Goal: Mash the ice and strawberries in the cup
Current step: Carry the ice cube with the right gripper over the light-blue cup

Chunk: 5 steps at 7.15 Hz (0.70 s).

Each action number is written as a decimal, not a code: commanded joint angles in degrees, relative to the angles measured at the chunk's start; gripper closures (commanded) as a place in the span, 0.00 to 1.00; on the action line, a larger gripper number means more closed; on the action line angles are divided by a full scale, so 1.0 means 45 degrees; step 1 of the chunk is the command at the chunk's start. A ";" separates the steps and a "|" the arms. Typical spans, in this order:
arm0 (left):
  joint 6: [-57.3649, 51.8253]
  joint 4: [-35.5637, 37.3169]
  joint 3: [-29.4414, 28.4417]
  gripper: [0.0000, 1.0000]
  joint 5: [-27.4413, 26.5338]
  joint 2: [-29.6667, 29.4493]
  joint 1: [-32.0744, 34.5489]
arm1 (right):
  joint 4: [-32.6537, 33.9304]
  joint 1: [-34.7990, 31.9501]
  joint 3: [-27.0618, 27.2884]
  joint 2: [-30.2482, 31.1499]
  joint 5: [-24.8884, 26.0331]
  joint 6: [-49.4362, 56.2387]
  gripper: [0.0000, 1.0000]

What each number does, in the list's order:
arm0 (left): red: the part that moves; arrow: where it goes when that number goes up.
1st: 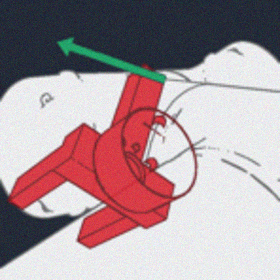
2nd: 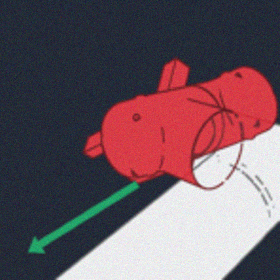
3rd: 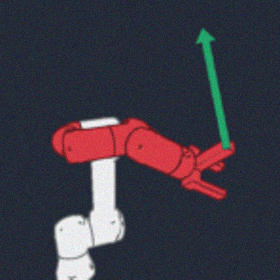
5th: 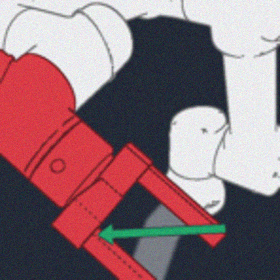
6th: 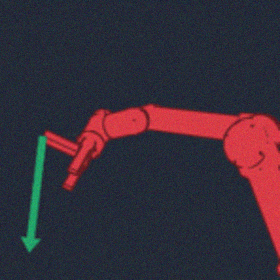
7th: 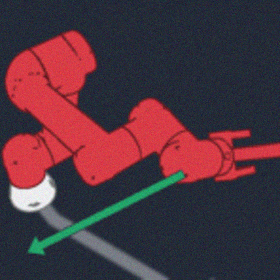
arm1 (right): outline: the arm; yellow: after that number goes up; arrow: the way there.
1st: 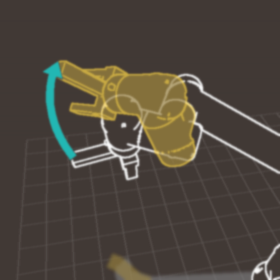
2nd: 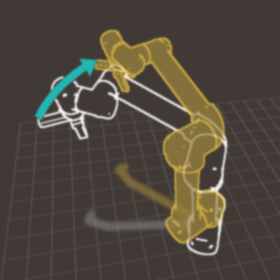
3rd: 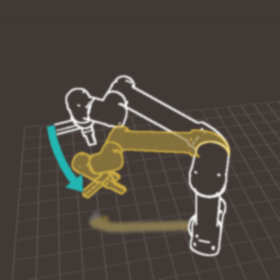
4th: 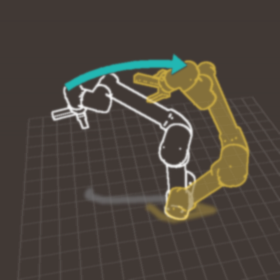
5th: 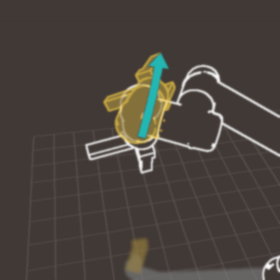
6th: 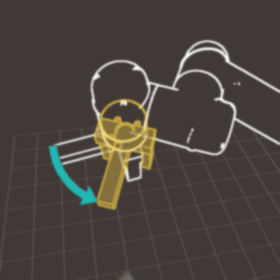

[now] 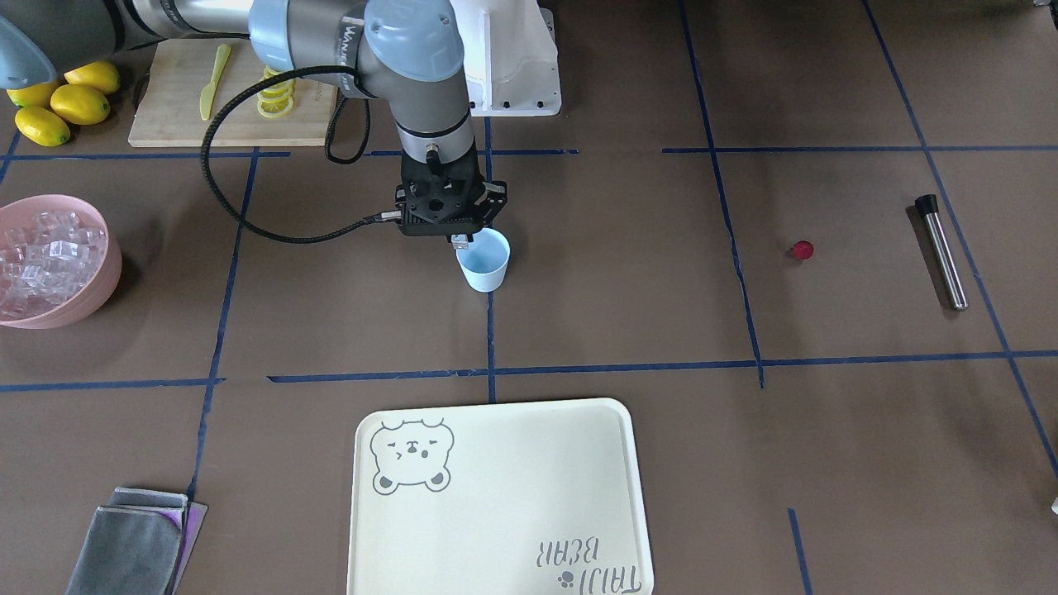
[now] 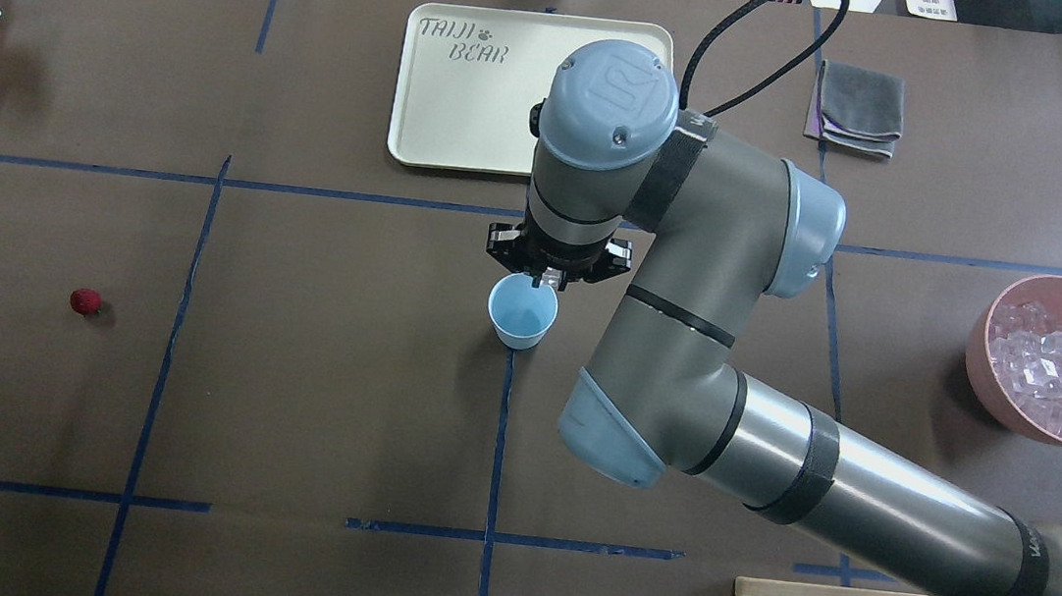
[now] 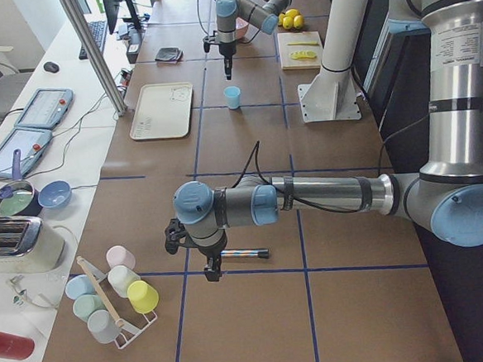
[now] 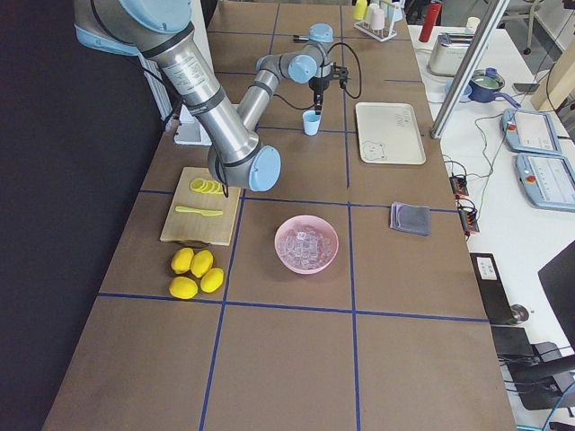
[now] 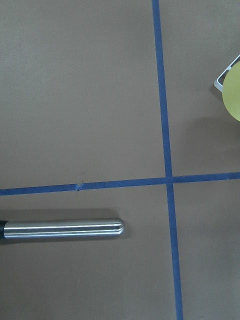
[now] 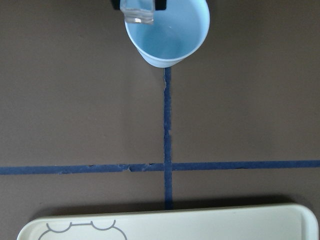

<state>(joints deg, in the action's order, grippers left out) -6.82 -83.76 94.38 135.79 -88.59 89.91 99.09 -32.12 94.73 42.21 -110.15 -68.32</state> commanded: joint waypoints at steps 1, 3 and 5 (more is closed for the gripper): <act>0.0012 0.0000 -0.0016 0.00 0.0000 0.0000 0.0000 | -0.0203 0.0281 -0.0347 -0.0182 0.0239 -0.0091 0.98; 0.0012 0.0000 -0.0016 0.00 0.0000 0.0000 0.0000 | -0.0204 0.0437 -0.0387 -0.0182 0.0239 -0.0091 0.94; 0.0012 0.0000 -0.0016 0.00 0.0000 0.0000 0.0000 | -0.0224 0.0438 -0.0426 -0.0182 0.0258 -0.0072 0.53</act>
<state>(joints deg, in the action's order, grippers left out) -6.78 -83.76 94.31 135.79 -88.59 89.91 98.09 -30.20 92.89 41.40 -109.01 -68.71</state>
